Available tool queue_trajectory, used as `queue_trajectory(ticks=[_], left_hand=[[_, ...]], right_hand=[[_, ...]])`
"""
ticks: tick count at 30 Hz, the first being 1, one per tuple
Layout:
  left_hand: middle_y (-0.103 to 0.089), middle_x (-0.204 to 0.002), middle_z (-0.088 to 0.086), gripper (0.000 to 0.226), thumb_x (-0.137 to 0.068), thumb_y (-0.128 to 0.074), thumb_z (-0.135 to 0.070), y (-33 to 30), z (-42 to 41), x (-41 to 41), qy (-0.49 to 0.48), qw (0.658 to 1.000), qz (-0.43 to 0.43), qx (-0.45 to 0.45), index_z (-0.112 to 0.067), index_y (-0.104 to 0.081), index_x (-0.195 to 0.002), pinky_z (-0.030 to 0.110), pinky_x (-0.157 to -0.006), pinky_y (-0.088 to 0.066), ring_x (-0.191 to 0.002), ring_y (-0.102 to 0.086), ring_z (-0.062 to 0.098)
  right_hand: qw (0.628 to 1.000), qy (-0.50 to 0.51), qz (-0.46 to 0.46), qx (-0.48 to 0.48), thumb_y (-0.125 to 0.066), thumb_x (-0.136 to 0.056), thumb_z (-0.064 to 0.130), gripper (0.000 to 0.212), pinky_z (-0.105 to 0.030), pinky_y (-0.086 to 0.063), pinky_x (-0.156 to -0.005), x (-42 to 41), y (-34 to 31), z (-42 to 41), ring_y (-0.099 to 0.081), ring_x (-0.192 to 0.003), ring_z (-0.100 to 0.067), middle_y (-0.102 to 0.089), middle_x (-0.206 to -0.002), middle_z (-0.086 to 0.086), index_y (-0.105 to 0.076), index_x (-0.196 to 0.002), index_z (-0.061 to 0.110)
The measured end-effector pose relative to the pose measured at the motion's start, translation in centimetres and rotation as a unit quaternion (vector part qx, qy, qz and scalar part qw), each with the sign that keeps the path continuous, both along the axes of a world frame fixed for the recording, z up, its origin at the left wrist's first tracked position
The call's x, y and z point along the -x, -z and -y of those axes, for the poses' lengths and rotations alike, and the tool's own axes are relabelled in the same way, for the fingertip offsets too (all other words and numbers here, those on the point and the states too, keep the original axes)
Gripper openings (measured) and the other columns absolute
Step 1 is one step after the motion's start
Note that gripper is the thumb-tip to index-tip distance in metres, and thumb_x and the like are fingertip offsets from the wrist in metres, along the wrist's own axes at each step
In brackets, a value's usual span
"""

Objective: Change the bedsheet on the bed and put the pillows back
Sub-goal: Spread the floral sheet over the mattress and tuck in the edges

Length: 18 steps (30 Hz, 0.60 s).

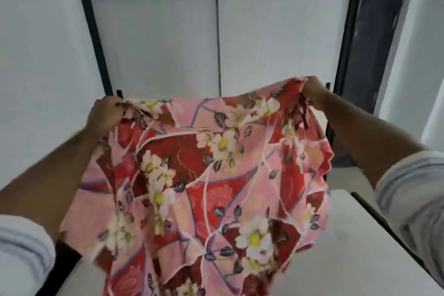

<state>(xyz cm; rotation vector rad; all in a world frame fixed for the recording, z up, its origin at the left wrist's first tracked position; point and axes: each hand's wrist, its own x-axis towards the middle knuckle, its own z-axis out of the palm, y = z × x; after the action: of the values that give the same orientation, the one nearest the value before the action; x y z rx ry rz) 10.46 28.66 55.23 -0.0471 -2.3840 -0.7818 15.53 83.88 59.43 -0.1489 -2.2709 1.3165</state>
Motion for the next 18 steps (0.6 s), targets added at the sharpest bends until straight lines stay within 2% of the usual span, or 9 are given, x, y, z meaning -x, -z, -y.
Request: queue_trajectory(ticks=[2,3,6,7,8,11,14,16,18], left_hand=[[-0.073,-0.103,0.015,0.025,-0.100,-0.057,-0.022,1.7,-0.7,-0.4,-0.007,0.999,0.052,0.000,-0.009,-0.078,-0.099,0.038,-0.087,-0.046,-0.096,-0.063,0.031],[-0.072,-0.103,0.016,0.026,-0.099,-0.057,-0.022,2.5,-1.1,-0.7,-0.002,0.997,0.077,0.004,-0.006,-0.078,-0.102,0.036,-0.087,-0.047,-0.098,-0.064,0.032],[-0.068,-0.077,0.019,0.030,-0.092,-0.059,-0.019,5.5,-0.6,1.5,-0.020,0.994,0.103,-0.007,0.002,-0.072,-0.074,0.022,-0.060,-0.045,-0.078,-0.063,0.032],[-0.066,-0.075,0.020,0.033,-0.093,-0.057,-0.018,6.6,-0.4,2.3,-0.038,0.994,0.100,-0.021,0.003,-0.070,-0.071,0.023,-0.063,-0.046,-0.077,-0.064,0.034],[-0.068,-0.081,0.020,0.034,-0.095,-0.055,-0.020,7.5,-0.3,2.9,-0.052,0.993,0.097,-0.035,0.002,-0.073,-0.076,0.030,-0.072,-0.049,-0.083,-0.065,0.037],[-0.072,-0.111,0.019,0.036,-0.097,-0.047,-0.023,9.5,-2.9,4.0,-0.078,0.988,0.087,-0.101,-0.003,-0.076,-0.106,0.041,-0.097,-0.047,-0.107,-0.065,0.037],[-0.070,-0.115,0.024,0.037,-0.099,-0.044,-0.021,11.0,-5.9,5.2,-0.116,0.985,0.076,-0.103,0.001,-0.071,-0.111,0.042,-0.097,-0.046,-0.110,-0.063,0.042],[-0.069,-0.115,0.025,0.037,-0.098,-0.042,-0.021,11.9,-7.3,5.8,-0.164,0.982,0.063,-0.072,-0.001,-0.070,-0.112,0.048,-0.096,-0.049,-0.108,-0.063,0.046],[-0.068,-0.114,0.027,0.035,-0.097,-0.042,-0.018,12.9,-7.3,6.0,-0.251,0.966,0.061,-0.019,-0.004,-0.069,-0.115,0.053,-0.093,-0.050,-0.106,-0.062,0.049]], right_hand=[[0.999,0.024,0.024,-0.019,-0.057,-0.095,0.015,0.029,-0.012,-0.024,-0.031,2.4,2.1,-1.3,-0.044,-0.045,-0.009,-0.049,-0.062,-0.001,-0.055,-0.066,0.015],[0.998,0.036,0.037,-0.040,-0.059,-0.093,0.016,0.028,-0.013,-0.027,-0.032,3.4,3.0,-1.9,-0.046,-0.049,-0.012,-0.049,-0.062,-0.002,-0.054,-0.065,0.014],[0.971,0.058,0.104,-0.206,-0.062,-0.087,0.014,0.019,-0.024,-0.042,-0.050,7.6,5.3,-4.0,-0.055,-0.058,-0.024,-0.058,-0.066,-0.010,-0.060,-0.071,0.004],[0.948,0.056,0.137,-0.281,-0.063,-0.085,0.014,0.015,-0.028,-0.045,-0.057,9.1,6.2,-4.6,-0.058,-0.062,-0.027,-0.061,-0.070,-0.012,-0.063,-0.075,0.003],[0.924,0.051,0.166,-0.340,-0.063,-0.083,0.014,0.012,-0.031,-0.047,-0.062,10.1,7.0,-5.0,-0.059,-0.066,-0.028,-0.063,-0.073,-0.011,-0.064,-0.077,0.003],[0.868,0.004,0.229,-0.439,-0.061,-0.085,0.014,0.012,-0.031,-0.052,-0.066,14.9,10.4,-7.2,-0.062,-0.070,-0.027,-0.065,-0.079,-0.010,-0.068,-0.088,0.005],[0.844,-0.039,0.262,-0.466,-0.059,-0.090,0.025,0.025,-0.040,-0.057,-0.081,18.8,14.9,-9.3,-0.069,-0.089,-0.033,-0.071,-0.105,-0.018,-0.070,-0.102,0.006],[0.855,-0.045,0.279,-0.435,-0.056,-0.091,0.038,0.034,-0.042,-0.056,-0.085,20.3,17.4,-9.9,-0.068,-0.097,-0.035,-0.070,-0.107,-0.017,-0.068,-0.104,0.009],[0.890,-0.072,0.327,-0.311,-0.051,-0.097,0.033,0.027,-0.032,-0.057,-0.067,20.8,19.1,-8.7,-0.065,-0.078,-0.030,-0.066,-0.090,-0.016,-0.063,-0.093,0.010]])
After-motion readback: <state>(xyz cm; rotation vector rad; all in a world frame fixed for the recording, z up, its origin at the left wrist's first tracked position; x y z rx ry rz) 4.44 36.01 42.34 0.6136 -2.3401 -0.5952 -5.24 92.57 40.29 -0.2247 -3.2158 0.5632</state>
